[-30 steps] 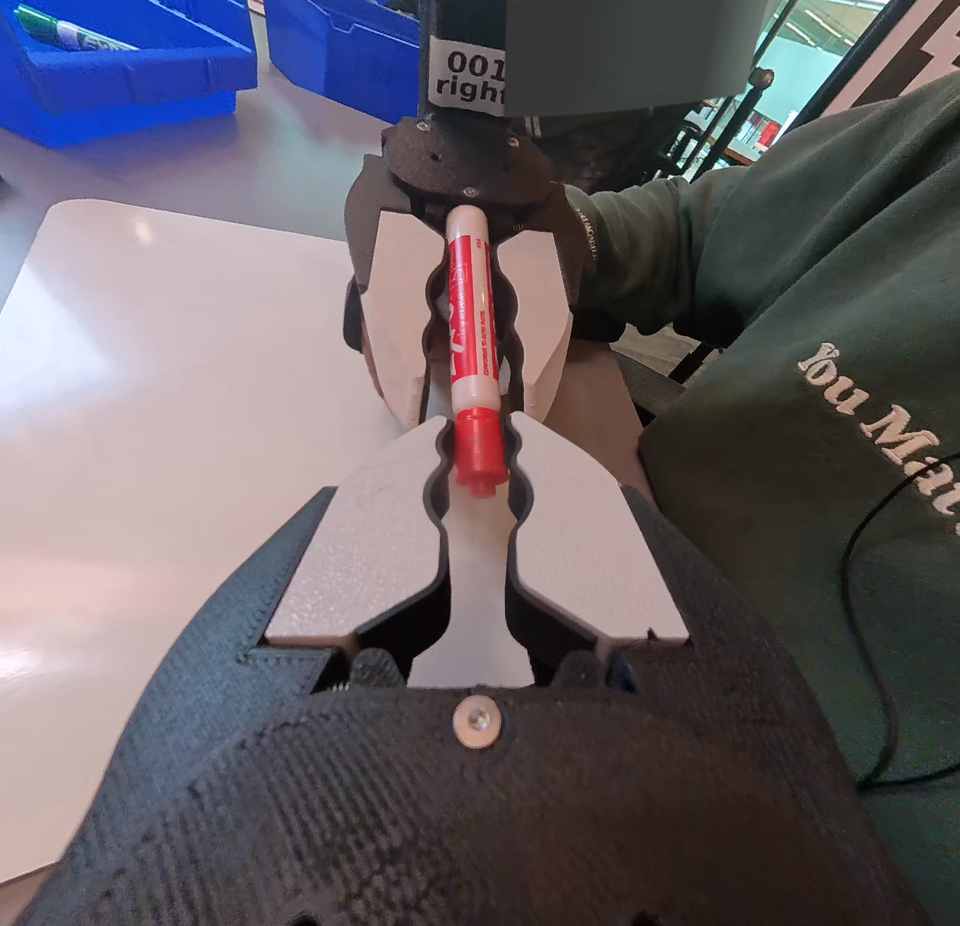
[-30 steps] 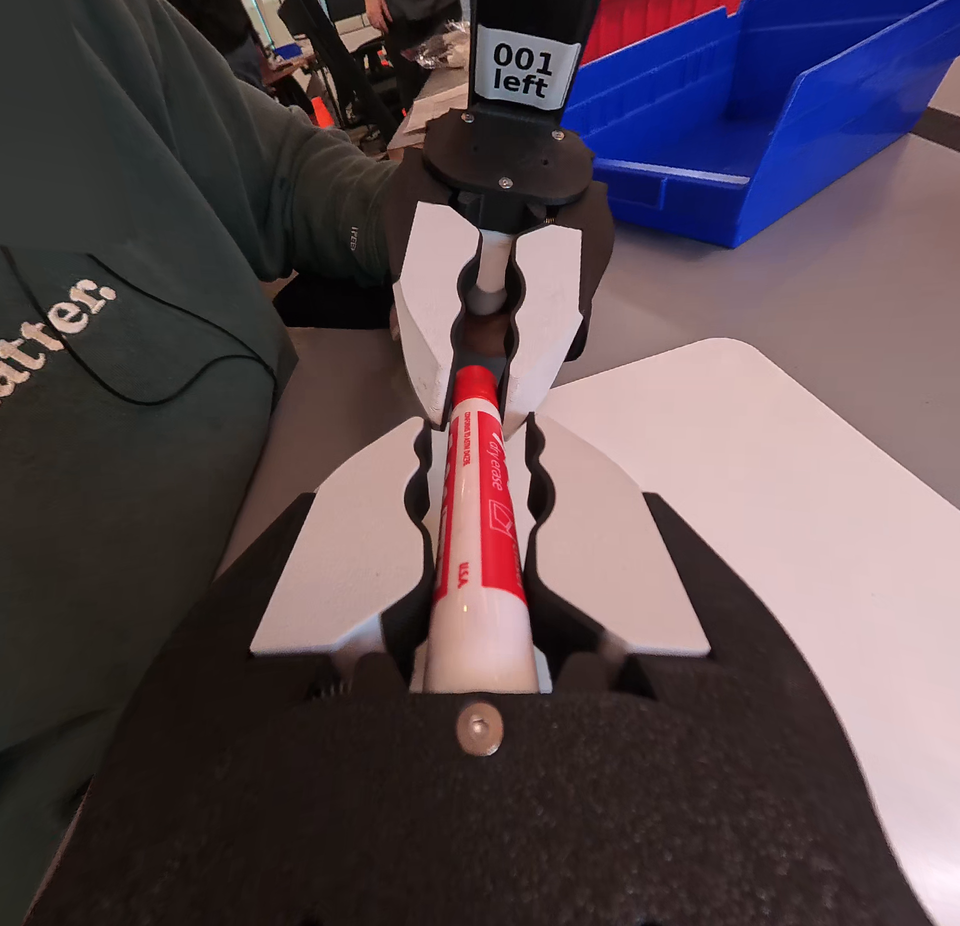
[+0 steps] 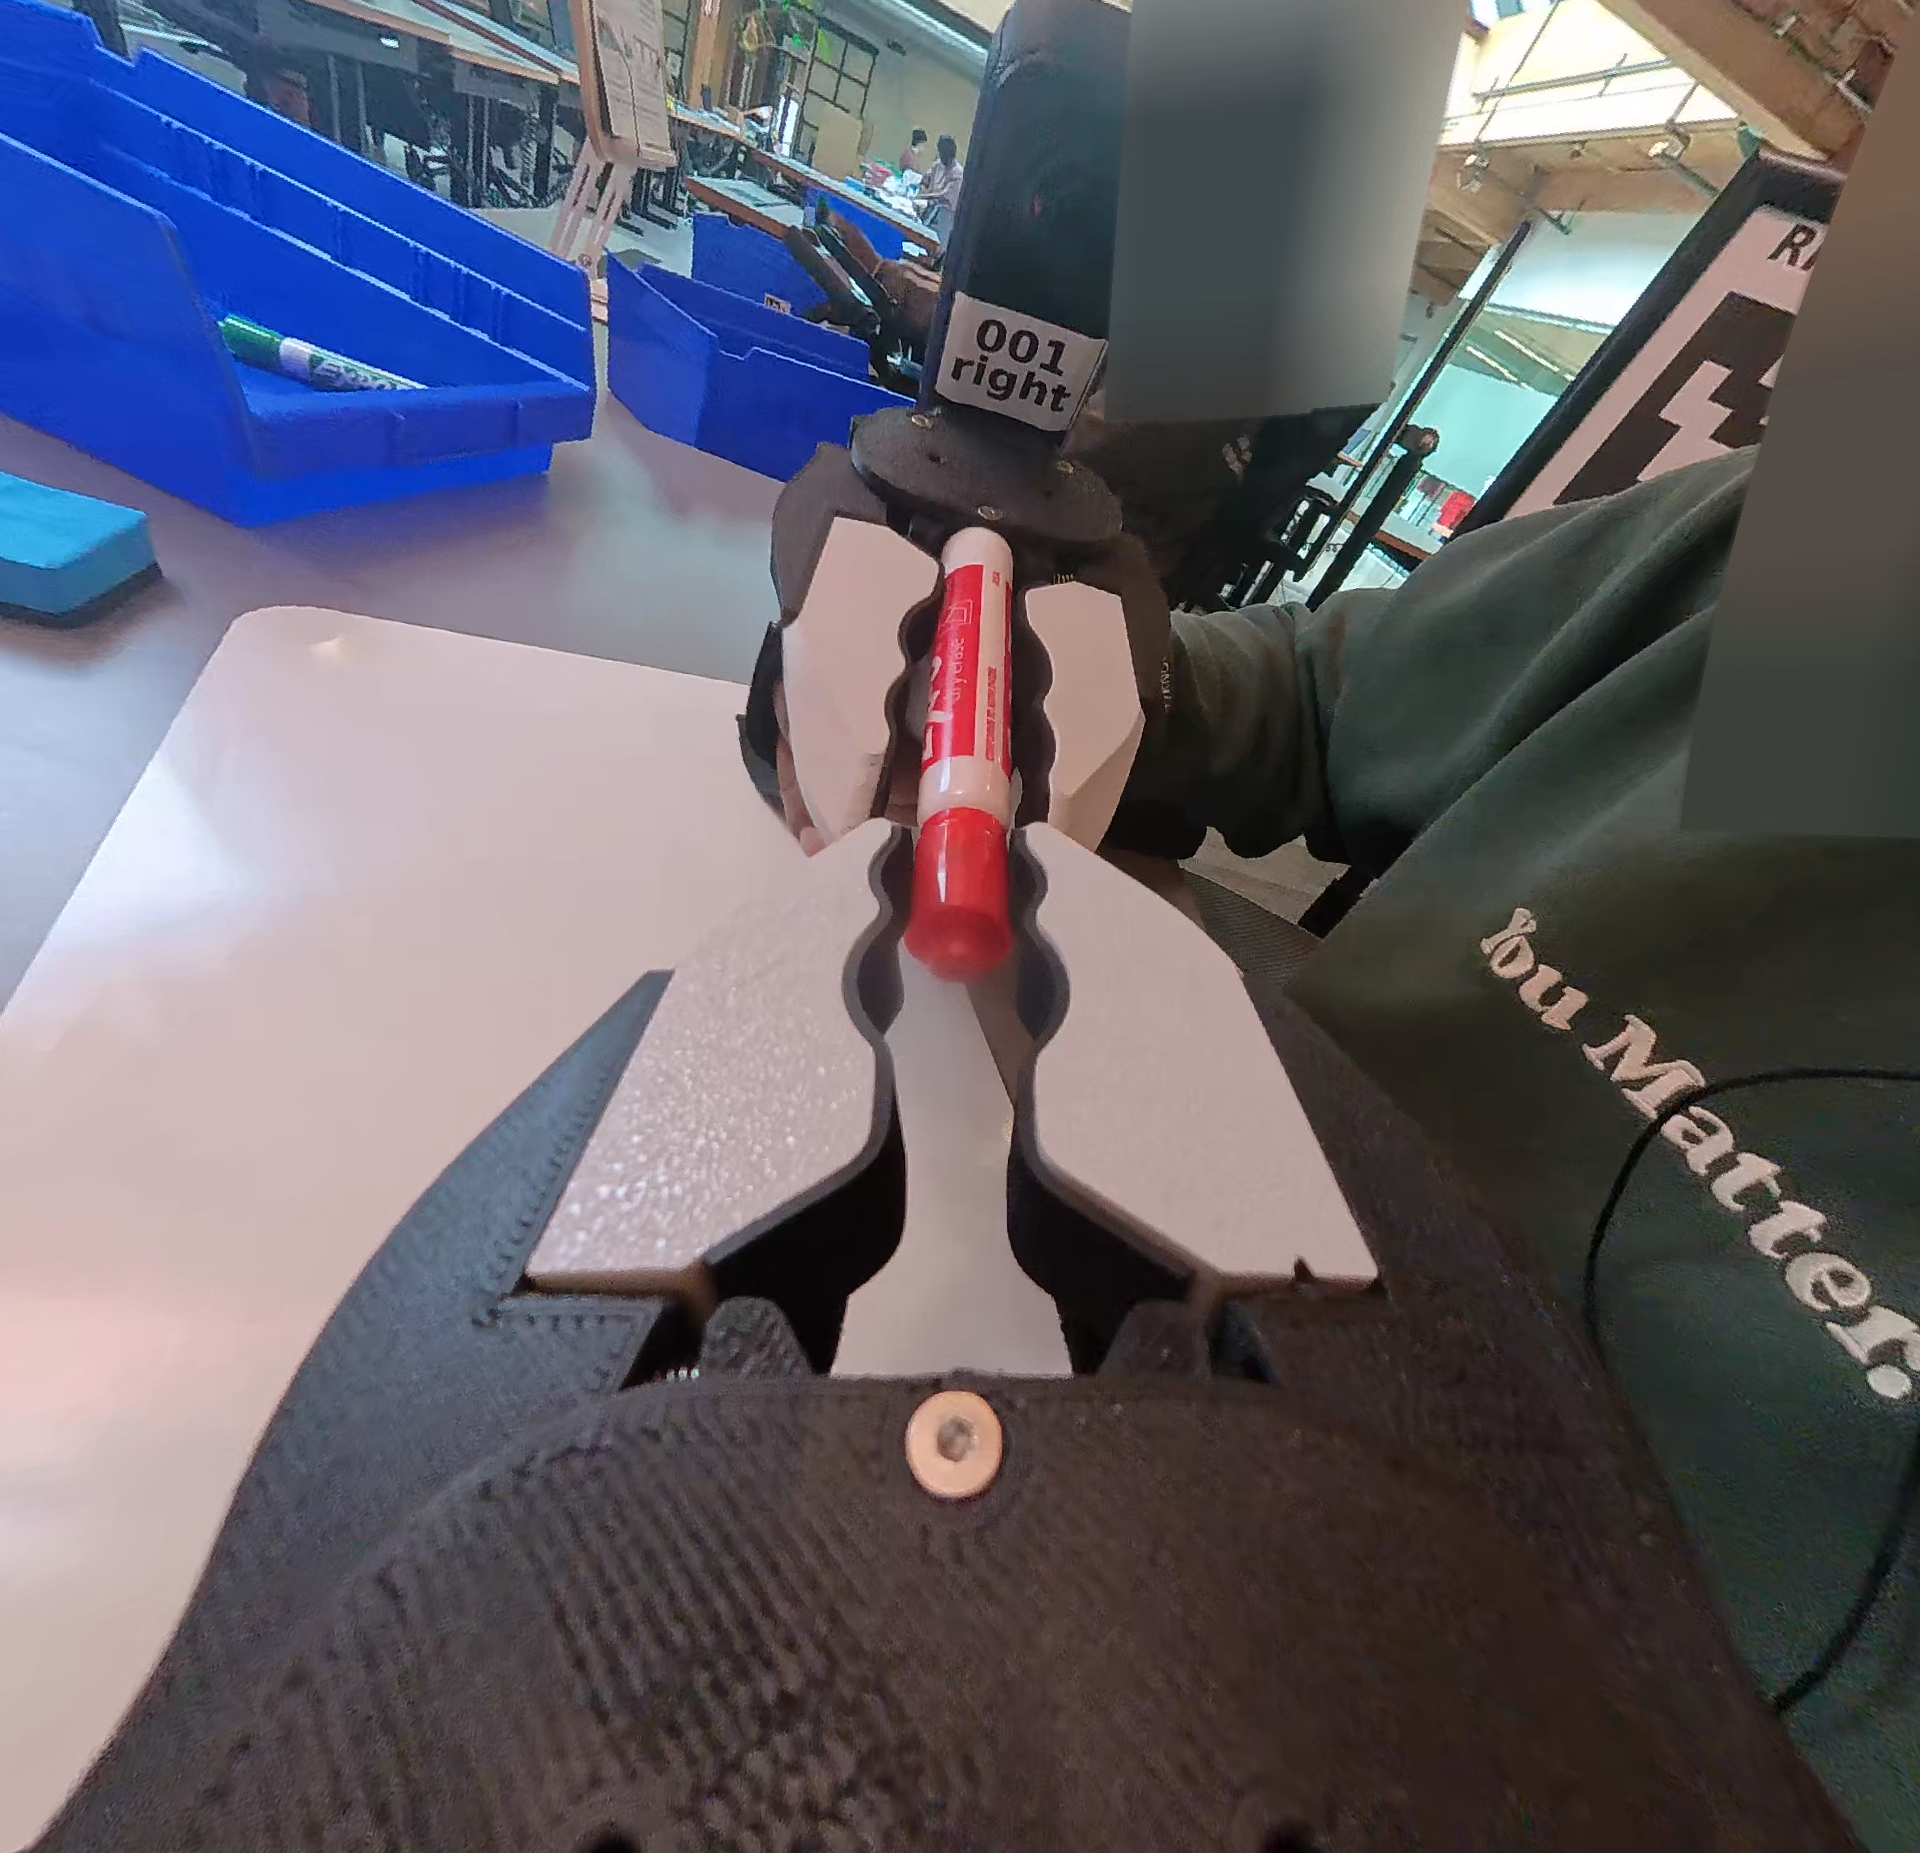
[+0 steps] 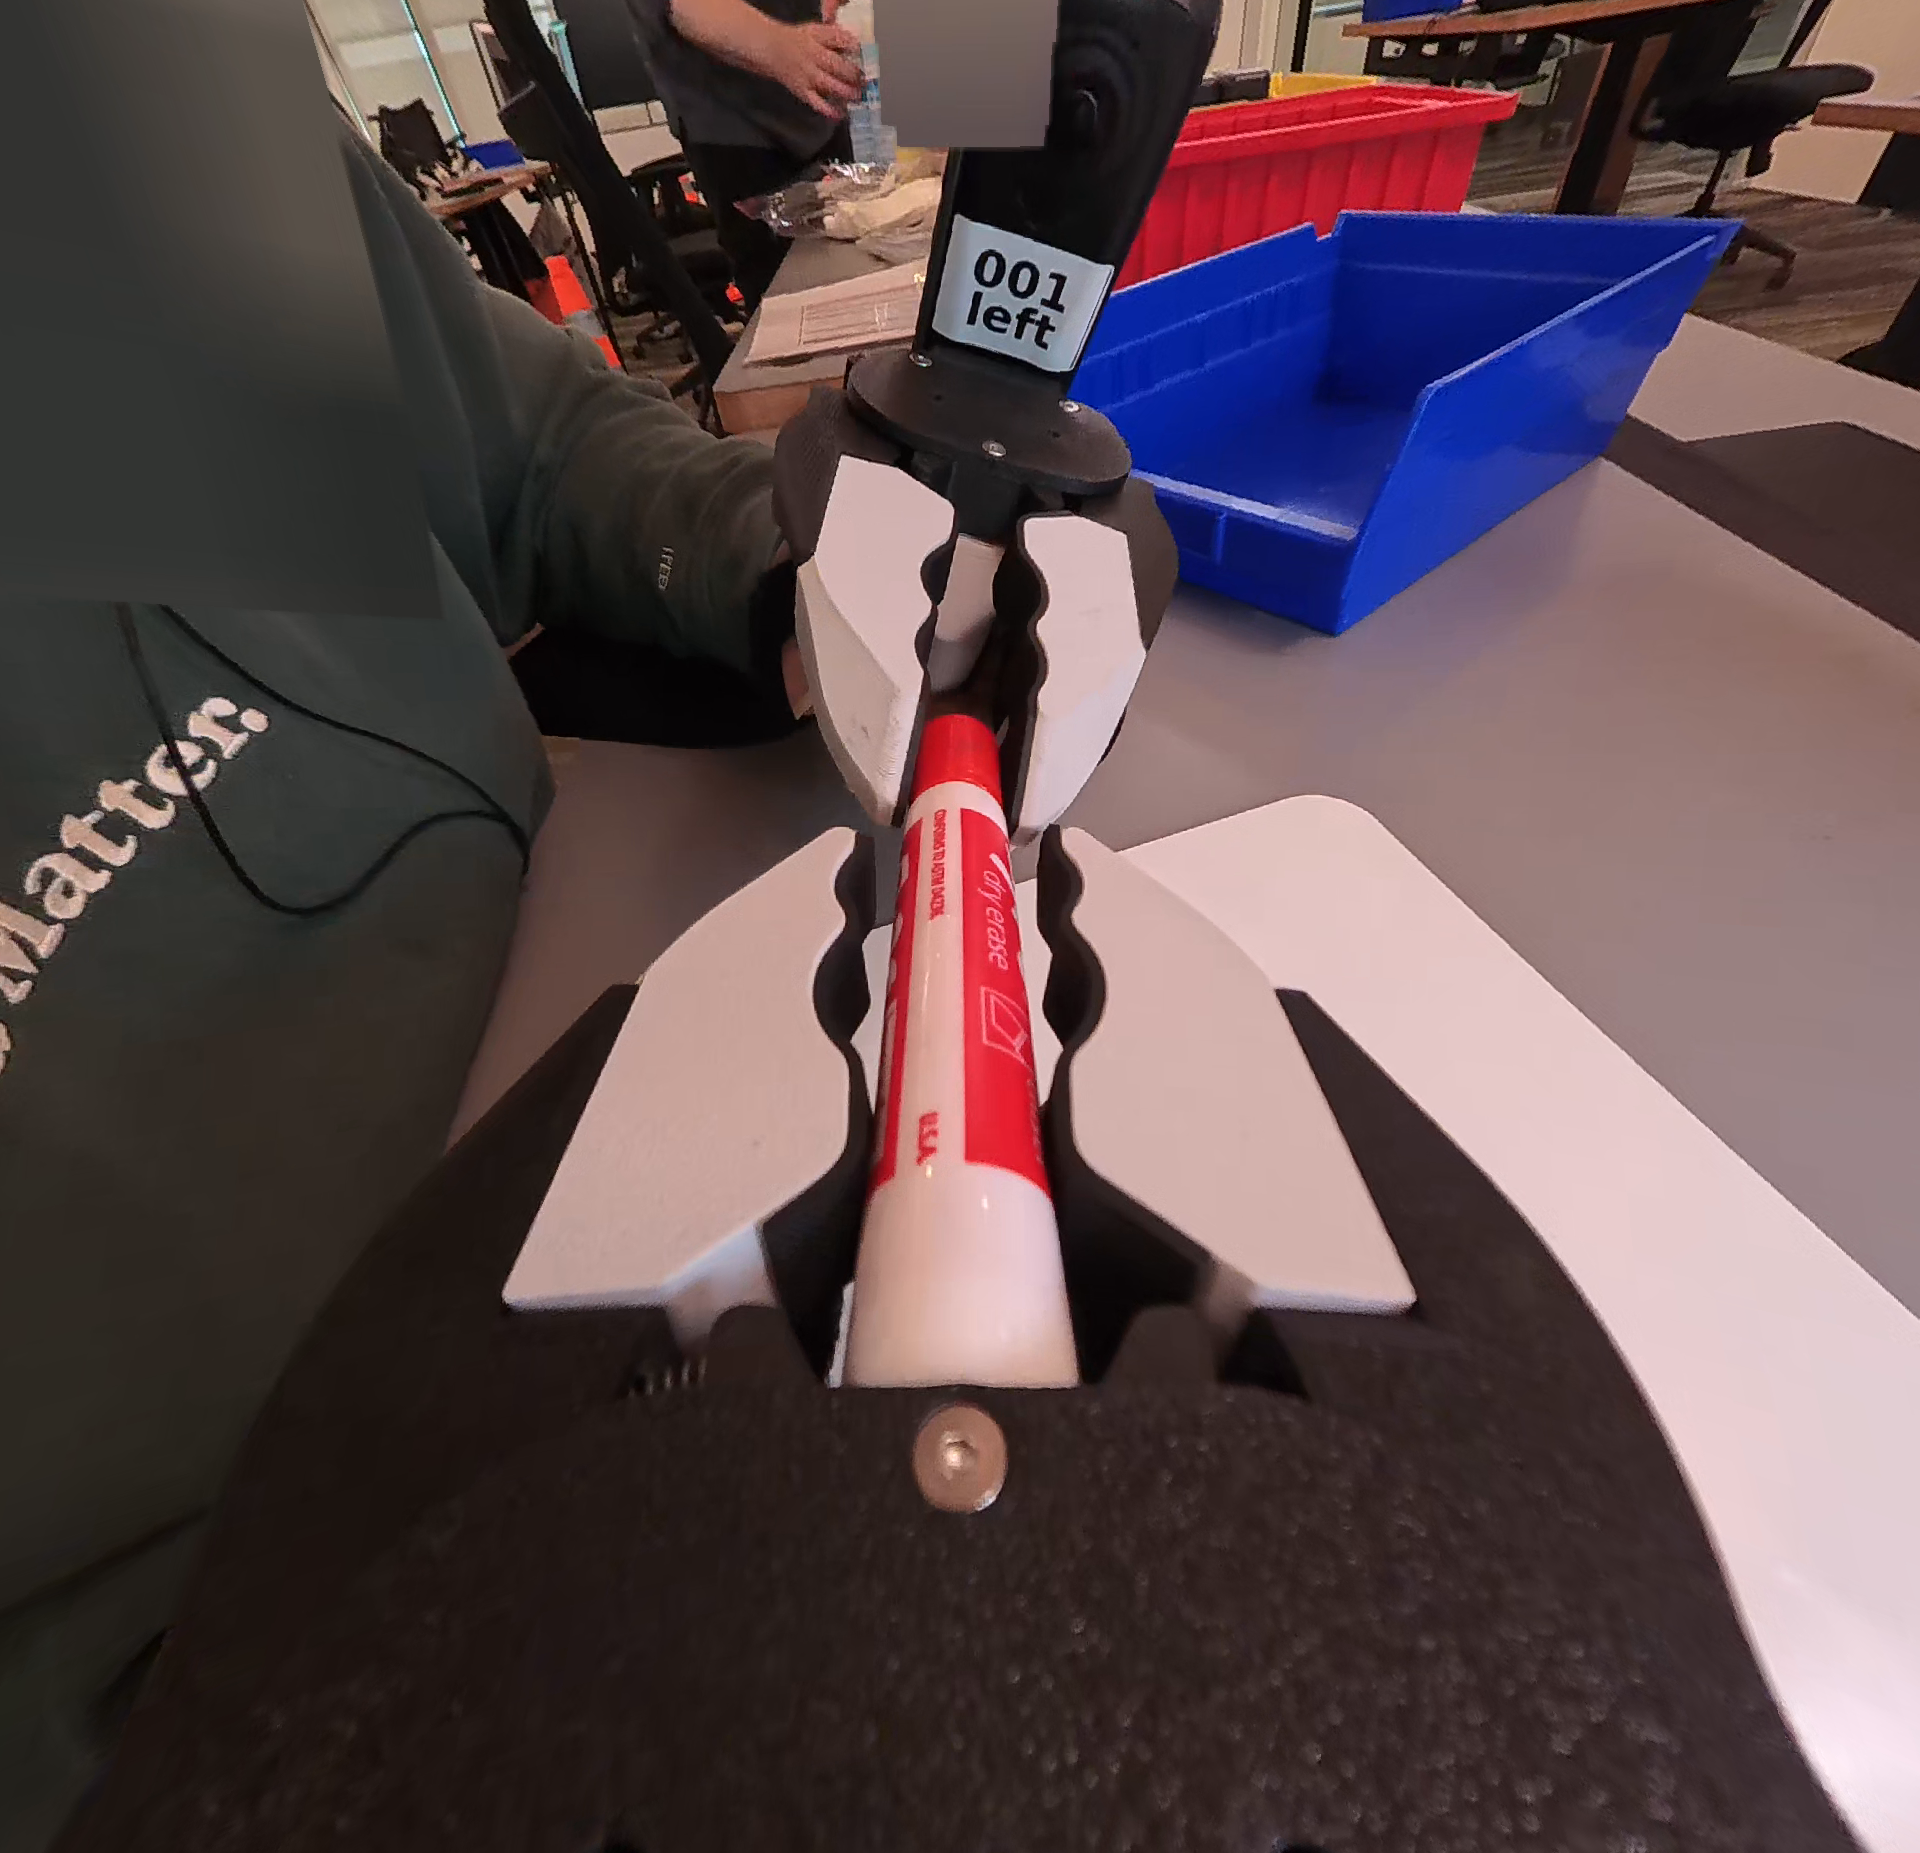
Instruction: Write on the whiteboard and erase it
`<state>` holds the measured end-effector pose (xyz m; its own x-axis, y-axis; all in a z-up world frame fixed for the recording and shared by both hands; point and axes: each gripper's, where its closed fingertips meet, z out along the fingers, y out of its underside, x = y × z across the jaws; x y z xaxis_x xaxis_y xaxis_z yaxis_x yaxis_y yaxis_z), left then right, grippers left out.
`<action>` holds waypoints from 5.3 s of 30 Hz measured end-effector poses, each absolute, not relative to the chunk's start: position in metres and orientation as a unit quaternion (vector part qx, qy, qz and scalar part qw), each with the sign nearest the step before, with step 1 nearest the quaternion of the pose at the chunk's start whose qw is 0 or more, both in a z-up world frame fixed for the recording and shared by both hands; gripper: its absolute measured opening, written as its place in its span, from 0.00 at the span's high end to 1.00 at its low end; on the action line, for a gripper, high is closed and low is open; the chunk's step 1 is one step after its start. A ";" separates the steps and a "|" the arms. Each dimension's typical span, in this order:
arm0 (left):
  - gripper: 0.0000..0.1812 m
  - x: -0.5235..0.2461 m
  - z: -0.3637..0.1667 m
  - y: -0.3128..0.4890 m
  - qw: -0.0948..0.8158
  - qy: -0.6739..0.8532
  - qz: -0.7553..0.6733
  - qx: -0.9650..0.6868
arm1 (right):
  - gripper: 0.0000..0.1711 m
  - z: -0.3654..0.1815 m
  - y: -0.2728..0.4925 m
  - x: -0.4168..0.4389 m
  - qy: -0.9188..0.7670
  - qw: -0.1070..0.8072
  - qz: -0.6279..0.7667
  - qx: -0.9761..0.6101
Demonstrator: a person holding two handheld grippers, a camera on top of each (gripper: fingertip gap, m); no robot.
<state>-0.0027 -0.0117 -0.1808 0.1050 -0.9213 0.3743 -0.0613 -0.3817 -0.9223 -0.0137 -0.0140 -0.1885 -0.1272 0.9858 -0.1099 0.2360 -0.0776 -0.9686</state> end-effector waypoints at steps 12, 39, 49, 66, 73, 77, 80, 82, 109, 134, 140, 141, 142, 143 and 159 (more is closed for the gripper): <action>0.90 -0.075 -0.176 0.035 0.446 0.311 -0.509 -0.667 | 0.81 -0.117 0.053 0.069 -0.399 0.526 0.538 -0.525; 0.90 -0.118 -0.209 0.005 0.508 0.373 -0.351 -0.693 | 0.81 -0.250 0.056 -0.035 -0.702 0.325 0.152 -0.615; 0.90 -0.126 -0.215 0.014 0.504 0.335 -0.360 -0.710 | 0.80 -0.271 0.068 -0.065 -0.765 0.279 0.085 -0.575; 0.90 -0.126 -0.226 0.017 0.492 0.338 -0.341 -0.726 | 0.81 -0.278 0.055 -0.078 -0.789 0.239 0.105 -0.556; 0.90 -0.127 -0.226 0.017 0.491 0.336 -0.342 -0.727 | 0.81 -0.279 0.010 -0.058 -0.816 0.196 0.116 -0.532; 0.90 -0.126 -0.228 0.017 0.489 0.337 -0.341 -0.728 | 0.81 -0.278 0.007 -0.031 -0.814 0.179 0.093 -0.545; 0.90 -0.125 -0.228 0.017 0.488 0.338 -0.342 -0.729 | 0.81 -0.277 0.025 -0.014 -0.806 0.176 0.065 -0.561; 0.90 -0.125 -0.228 0.017 0.487 0.340 -0.341 -0.729 | 0.81 -0.277 0.042 -0.010 -0.801 0.180 0.048 -0.568; 0.90 -0.125 -0.230 0.017 0.481 0.337 -0.348 -0.731 | 0.80 -0.266 0.090 0.000 -0.728 0.254 0.076 -0.633; 0.90 -0.126 -0.230 0.018 0.480 0.335 -0.349 -0.732 | 0.81 -0.278 0.067 0.005 -0.760 0.197 0.052 -0.618; 0.90 -0.126 -0.231 0.018 0.480 0.338 -0.346 -0.732 | 0.81 -0.278 0.042 0.015 -0.767 0.186 0.050 -0.613; 0.90 -0.126 -0.231 0.018 0.480 0.338 -0.345 -0.732 | 0.81 -0.278 0.043 0.015 -0.766 0.187 0.050 -0.613; 0.90 -0.126 -0.231 0.018 0.480 0.339 -0.345 -0.732 | 0.81 -0.278 0.043 0.015 -0.765 0.187 0.050 -0.614; 0.90 -0.126 -0.231 0.018 0.480 0.338 -0.345 -0.732 | 0.81 -0.278 0.044 0.016 -0.764 0.188 0.050 -0.615; 0.90 -0.125 -0.232 0.018 0.478 0.338 -0.346 -0.733 | 0.81 -0.277 0.075 0.070 -0.723 0.186 0.001 -0.665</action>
<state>-0.1251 0.0181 -0.2319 0.5321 -0.8266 0.1835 -0.1649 -0.3138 -0.9351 0.0698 0.0753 -0.2775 -0.0455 0.9626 0.2669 0.9619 0.1144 -0.2484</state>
